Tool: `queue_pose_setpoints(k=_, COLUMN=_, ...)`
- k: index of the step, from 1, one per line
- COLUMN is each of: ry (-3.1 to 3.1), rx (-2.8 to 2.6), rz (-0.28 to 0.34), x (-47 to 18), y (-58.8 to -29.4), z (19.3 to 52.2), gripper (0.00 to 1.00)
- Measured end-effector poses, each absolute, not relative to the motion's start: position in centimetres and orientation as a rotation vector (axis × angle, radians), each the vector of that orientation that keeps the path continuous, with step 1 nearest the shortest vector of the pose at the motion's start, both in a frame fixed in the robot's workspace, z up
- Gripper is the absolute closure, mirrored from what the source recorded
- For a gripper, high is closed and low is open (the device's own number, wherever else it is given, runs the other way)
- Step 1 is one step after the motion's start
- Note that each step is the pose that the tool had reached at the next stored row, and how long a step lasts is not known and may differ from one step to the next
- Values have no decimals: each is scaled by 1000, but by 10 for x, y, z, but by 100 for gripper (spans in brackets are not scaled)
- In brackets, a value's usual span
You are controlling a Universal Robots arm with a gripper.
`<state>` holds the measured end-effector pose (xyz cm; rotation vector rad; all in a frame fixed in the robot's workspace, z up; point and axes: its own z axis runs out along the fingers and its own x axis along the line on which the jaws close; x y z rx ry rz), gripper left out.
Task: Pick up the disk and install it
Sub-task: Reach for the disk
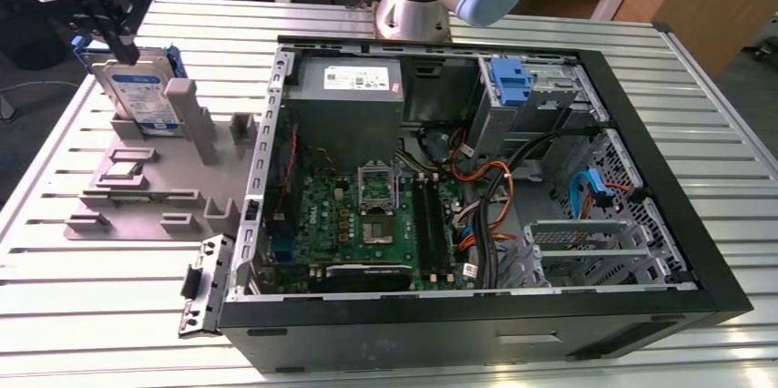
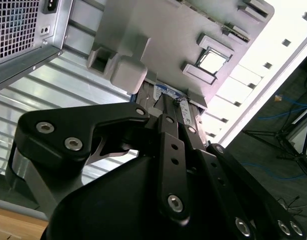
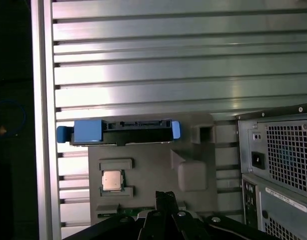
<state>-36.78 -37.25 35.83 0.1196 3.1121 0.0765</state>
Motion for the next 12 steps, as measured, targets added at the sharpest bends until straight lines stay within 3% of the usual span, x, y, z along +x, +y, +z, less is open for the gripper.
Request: queue_pose_setpoints(k=12, ry=3112, rx=119, rz=78, x=-370, y=-345, z=351, gripper=89)
